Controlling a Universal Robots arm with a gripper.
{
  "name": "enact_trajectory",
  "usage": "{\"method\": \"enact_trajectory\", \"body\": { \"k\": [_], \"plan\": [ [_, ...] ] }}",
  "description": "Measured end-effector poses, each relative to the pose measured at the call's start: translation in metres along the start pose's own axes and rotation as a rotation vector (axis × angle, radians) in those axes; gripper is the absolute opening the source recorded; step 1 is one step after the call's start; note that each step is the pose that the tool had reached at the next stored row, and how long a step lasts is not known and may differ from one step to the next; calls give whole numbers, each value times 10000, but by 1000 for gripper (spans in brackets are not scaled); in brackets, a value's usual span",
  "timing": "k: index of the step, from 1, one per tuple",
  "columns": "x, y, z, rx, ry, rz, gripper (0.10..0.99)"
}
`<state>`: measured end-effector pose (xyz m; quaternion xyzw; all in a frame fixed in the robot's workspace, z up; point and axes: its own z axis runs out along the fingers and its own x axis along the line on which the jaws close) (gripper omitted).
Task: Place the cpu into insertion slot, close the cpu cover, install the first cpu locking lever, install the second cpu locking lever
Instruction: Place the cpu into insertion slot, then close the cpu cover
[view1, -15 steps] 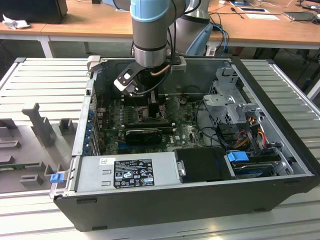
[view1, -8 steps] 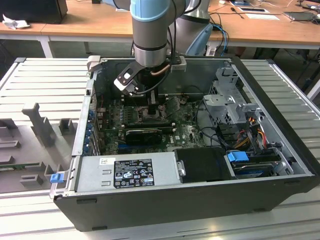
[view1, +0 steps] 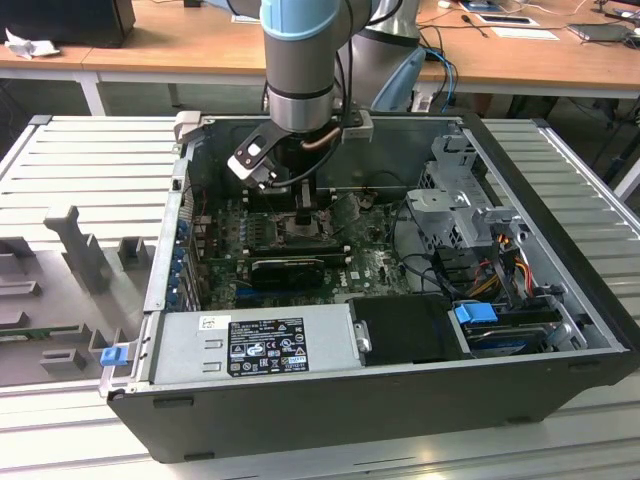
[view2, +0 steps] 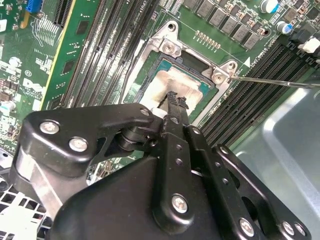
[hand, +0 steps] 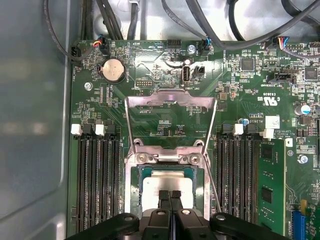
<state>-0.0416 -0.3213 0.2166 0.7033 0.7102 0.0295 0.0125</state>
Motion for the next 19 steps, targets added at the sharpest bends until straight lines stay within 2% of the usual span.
{"method": "enact_trajectory", "body": {
  "k": [13,15,19],
  "plan": [
    [1,6,-60,-1,-3,62,106],
    [-3,71,-57,28,-5,75,106],
    [-14,82,-56,34,66,80,106]
  ]
}}
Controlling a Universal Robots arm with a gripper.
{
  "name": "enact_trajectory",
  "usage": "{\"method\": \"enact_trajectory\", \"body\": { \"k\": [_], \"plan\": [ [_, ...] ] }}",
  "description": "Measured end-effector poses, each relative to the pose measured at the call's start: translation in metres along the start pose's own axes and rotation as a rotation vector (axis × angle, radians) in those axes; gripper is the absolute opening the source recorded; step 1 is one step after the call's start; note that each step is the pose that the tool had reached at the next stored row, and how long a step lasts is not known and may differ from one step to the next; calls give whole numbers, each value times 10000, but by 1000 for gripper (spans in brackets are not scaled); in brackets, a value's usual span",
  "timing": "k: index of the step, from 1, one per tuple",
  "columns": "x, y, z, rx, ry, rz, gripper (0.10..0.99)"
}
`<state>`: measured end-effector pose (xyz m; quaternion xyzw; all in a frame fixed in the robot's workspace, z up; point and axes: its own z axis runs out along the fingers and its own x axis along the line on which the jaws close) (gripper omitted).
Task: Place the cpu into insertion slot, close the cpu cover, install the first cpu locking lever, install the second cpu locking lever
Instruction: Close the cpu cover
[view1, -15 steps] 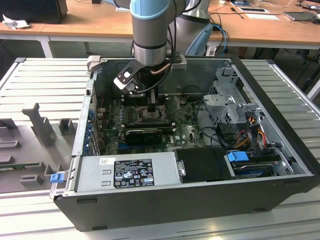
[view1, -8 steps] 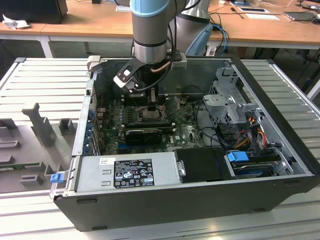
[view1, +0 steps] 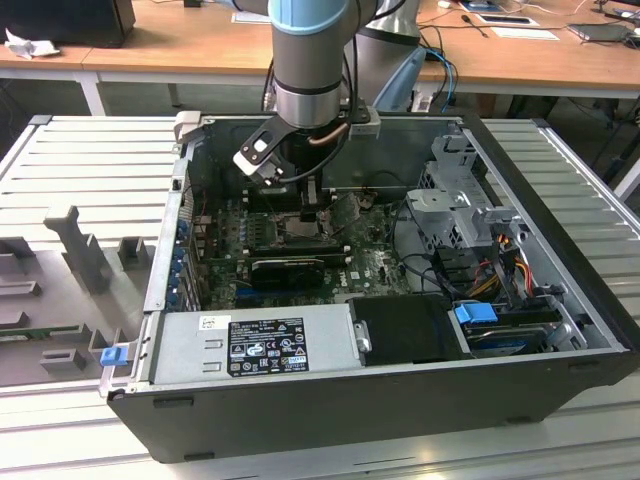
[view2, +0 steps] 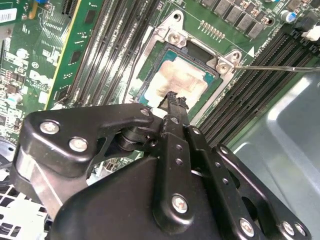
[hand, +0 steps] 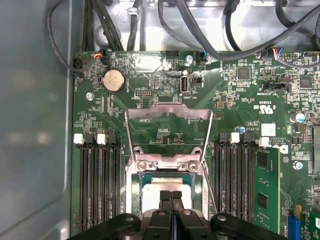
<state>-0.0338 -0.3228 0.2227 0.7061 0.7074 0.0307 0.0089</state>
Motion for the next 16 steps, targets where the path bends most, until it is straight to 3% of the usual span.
{"method": "enact_trajectory", "body": {
  "k": [10,16],
  "plan": [
    [2,13,-66,0,1,-1,106],
    [8,19,-163,0,-4,0,106]
  ]
}}
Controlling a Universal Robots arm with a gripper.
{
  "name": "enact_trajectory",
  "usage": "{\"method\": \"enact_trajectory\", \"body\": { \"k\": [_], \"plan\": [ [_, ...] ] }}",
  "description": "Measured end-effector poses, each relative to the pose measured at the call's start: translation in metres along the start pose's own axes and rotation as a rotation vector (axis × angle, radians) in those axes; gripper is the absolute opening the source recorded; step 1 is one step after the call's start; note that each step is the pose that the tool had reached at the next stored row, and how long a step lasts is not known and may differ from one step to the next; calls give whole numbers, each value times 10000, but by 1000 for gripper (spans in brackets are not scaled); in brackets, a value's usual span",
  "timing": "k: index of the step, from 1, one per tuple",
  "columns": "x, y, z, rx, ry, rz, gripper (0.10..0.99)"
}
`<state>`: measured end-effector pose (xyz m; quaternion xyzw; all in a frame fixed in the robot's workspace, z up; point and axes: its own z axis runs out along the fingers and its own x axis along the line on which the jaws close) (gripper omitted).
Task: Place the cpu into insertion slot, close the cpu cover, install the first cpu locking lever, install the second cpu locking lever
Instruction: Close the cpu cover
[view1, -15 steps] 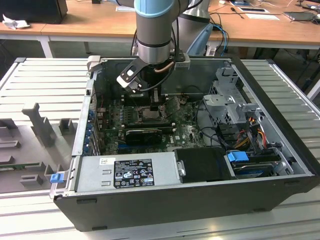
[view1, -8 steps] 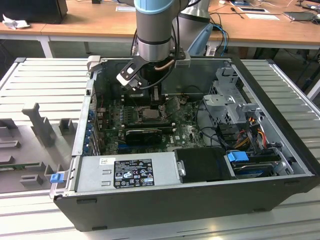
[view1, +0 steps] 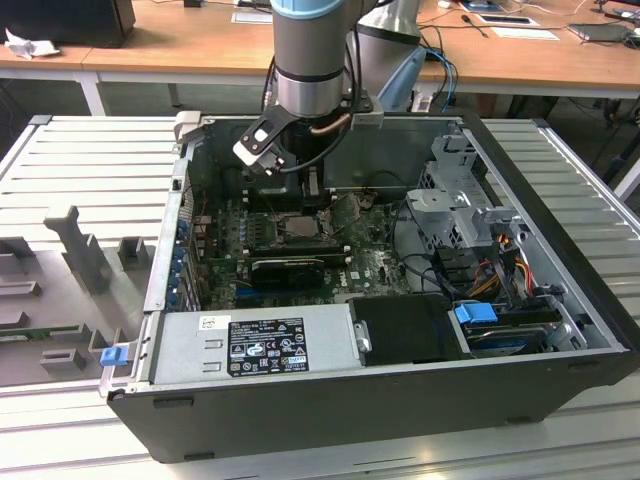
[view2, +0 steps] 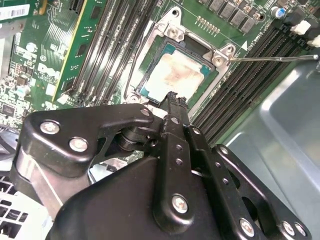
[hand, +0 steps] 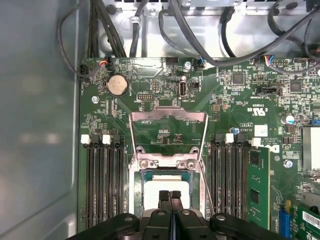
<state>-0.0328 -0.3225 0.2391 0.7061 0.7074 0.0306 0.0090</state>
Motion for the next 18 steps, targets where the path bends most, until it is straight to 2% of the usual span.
{"method": "enact_trajectory", "body": {
  "k": [5,8,12,15,18],
  "plan": [
    [5,30,-13,0,-5,1,106],
    [7,104,-8,-1,-13,-1,106],
    [8,164,-5,0,-35,-2,106],
    [8,278,1,2,-35,-2,106],
    [8,330,-1,5,-39,-3,106]
  ]
}}
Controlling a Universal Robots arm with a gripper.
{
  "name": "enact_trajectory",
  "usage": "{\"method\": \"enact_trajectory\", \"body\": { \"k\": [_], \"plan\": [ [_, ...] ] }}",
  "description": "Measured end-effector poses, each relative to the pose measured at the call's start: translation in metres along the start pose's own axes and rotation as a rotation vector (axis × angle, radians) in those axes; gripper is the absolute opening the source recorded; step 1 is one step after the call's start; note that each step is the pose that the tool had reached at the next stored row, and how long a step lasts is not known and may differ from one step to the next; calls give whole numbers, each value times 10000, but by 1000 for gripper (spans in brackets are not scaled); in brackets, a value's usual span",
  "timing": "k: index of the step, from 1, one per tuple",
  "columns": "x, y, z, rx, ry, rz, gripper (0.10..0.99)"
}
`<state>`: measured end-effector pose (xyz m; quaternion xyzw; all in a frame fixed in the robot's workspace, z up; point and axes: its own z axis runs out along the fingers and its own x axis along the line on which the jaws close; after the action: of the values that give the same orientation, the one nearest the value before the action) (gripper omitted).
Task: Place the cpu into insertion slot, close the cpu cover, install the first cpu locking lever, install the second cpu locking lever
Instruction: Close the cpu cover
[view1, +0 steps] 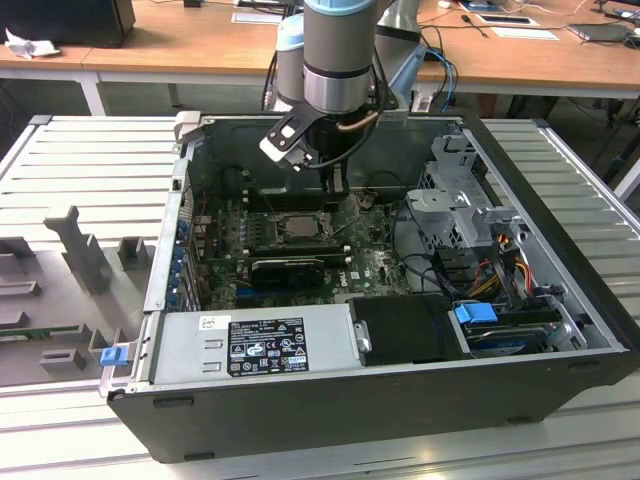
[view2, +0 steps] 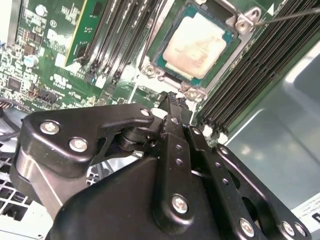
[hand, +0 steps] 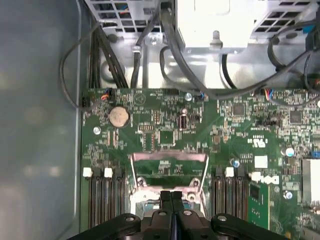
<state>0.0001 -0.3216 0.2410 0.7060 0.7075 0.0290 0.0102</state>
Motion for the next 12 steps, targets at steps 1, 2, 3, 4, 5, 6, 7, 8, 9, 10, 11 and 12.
{"method": "enact_trajectory", "body": {
  "k": [1,2,3,4,5,6,7,8,9,10,11,12],
  "plan": [
    [1,2,-17,-2,1,1,106],
    [2,4,-51,-2,-1,2,106],
    [3,6,-91,-2,0,1,106],
    [4,8,-119,-2,-1,0,106],
    [4,9,-135,-2,-2,1,106],
    [7,11,-171,-2,-1,1,106],
    [9,13,-198,-2,-1,-1,106],
    [10,15,-218,-2,0,-1,106],
    [14,62,-270,-4,3,0,106],
    [14,88,-270,-3,2,0,106],
    [14,130,-269,-2,-1,1,106],
    [15,171,-267,-1,-3,0,106]
  ]
}}
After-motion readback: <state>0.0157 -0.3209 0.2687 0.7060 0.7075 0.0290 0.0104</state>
